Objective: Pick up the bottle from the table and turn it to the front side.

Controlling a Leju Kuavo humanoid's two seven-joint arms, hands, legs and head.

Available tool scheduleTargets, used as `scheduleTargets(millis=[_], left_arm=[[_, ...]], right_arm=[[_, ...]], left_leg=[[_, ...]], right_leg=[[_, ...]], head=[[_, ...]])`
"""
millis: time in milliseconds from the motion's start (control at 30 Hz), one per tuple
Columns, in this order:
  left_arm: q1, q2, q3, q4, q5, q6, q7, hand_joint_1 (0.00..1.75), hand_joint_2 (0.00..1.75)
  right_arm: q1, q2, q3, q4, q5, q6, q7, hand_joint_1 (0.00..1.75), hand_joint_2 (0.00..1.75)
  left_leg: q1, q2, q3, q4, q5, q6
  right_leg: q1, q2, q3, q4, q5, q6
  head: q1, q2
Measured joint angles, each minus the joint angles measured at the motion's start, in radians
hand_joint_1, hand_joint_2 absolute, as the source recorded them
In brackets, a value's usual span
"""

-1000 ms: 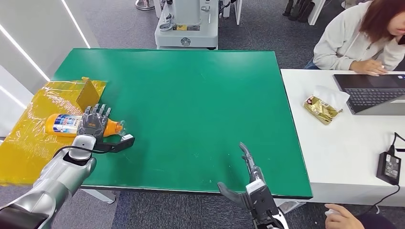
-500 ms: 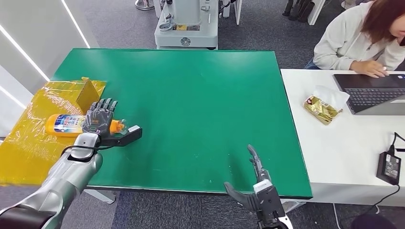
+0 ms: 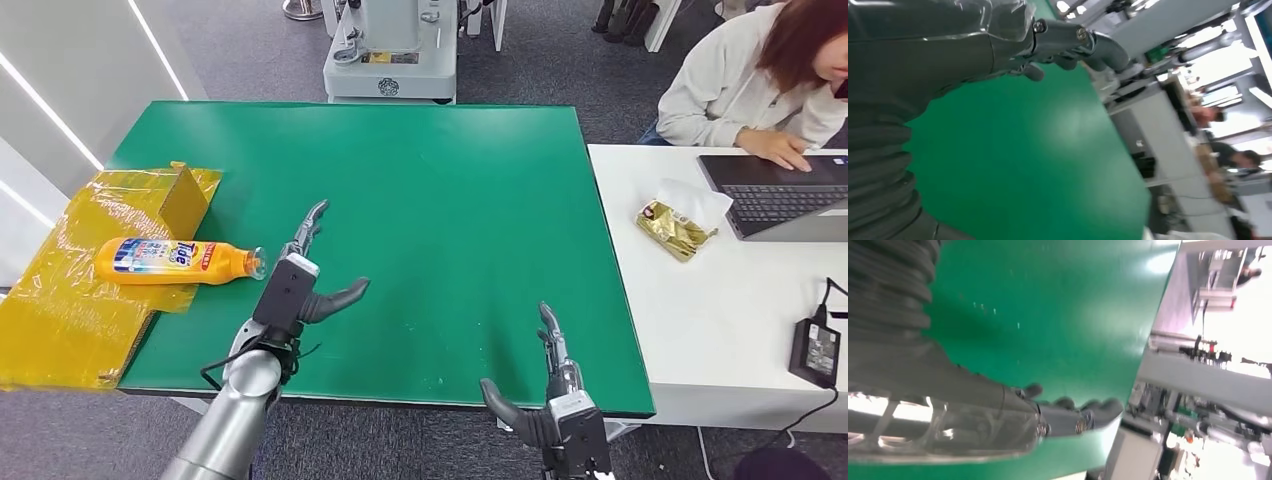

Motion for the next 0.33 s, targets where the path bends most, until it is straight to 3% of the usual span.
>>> scheduleTargets(millis=[67, 167, 333], left_arm=[[0.140, -0.042, -0.047, -0.223, 0.296, -0.199, -0.012, 0.00, 1.75], [0.218, -0.053, -0.084, -0.323, 0.375, -0.229, -0.019, 0.00, 1.75], [0.278, -0.054, -0.101, -0.399, 0.414, -0.219, -0.019, 0.00, 1.75]], right_arm=[[0.006, 0.002, -0.002, -0.017, -0.028, -0.019, -0.045, 0.00, 1.75], [0.016, 0.006, -0.014, -0.048, -0.044, -0.036, -0.073, 0.00, 1.75], [0.043, 0.012, -0.048, -0.097, -0.066, -0.046, -0.079, 0.00, 1.75]], left_leg=[[0.000, 0.000, 0.000, 0.000, -0.001, 0.000], [0.001, 0.000, 0.000, 0.000, -0.001, 0.000], [0.001, 0.000, 0.000, 0.000, -0.001, 0.000]], right_leg=[[0.000, 0.000, 0.000, 0.000, -0.001, 0.000], [0.000, 0.000, 0.000, 0.000, -0.001, 0.000], [0.001, -0.001, 0.000, 0.000, -0.001, 0.000]], head=[[0.000, 0.000], [0.000, 0.000], [0.000, 0.000]])
